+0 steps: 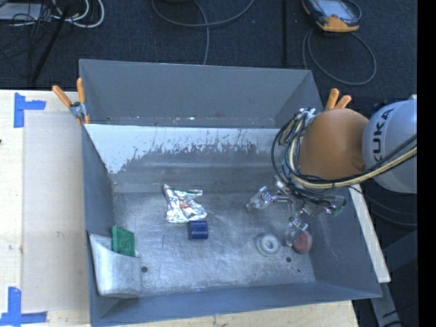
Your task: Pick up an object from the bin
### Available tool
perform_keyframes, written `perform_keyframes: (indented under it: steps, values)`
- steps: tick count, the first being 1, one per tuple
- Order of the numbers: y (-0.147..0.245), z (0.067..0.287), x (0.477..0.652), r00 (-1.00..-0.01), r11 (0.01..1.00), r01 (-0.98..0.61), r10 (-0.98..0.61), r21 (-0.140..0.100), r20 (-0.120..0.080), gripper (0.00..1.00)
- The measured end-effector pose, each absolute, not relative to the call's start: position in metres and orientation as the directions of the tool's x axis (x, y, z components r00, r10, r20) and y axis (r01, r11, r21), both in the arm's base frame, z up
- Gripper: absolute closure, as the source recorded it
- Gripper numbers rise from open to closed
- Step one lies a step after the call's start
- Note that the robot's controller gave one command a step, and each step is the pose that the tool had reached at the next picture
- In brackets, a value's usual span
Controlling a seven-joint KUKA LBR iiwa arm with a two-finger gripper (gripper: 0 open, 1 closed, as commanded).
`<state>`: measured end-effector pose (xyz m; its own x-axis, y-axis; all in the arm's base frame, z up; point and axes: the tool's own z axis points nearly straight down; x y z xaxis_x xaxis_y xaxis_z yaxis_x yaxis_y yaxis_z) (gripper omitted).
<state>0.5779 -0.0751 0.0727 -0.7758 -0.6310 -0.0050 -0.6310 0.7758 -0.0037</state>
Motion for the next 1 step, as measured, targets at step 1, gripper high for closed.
perform_keyframes:
  steps: [1]
  values:
    - [-0.0860,0.1583,0.5237,-0.805,0.805,-0.593,-0.593,-0.002,-0.002,0.00]
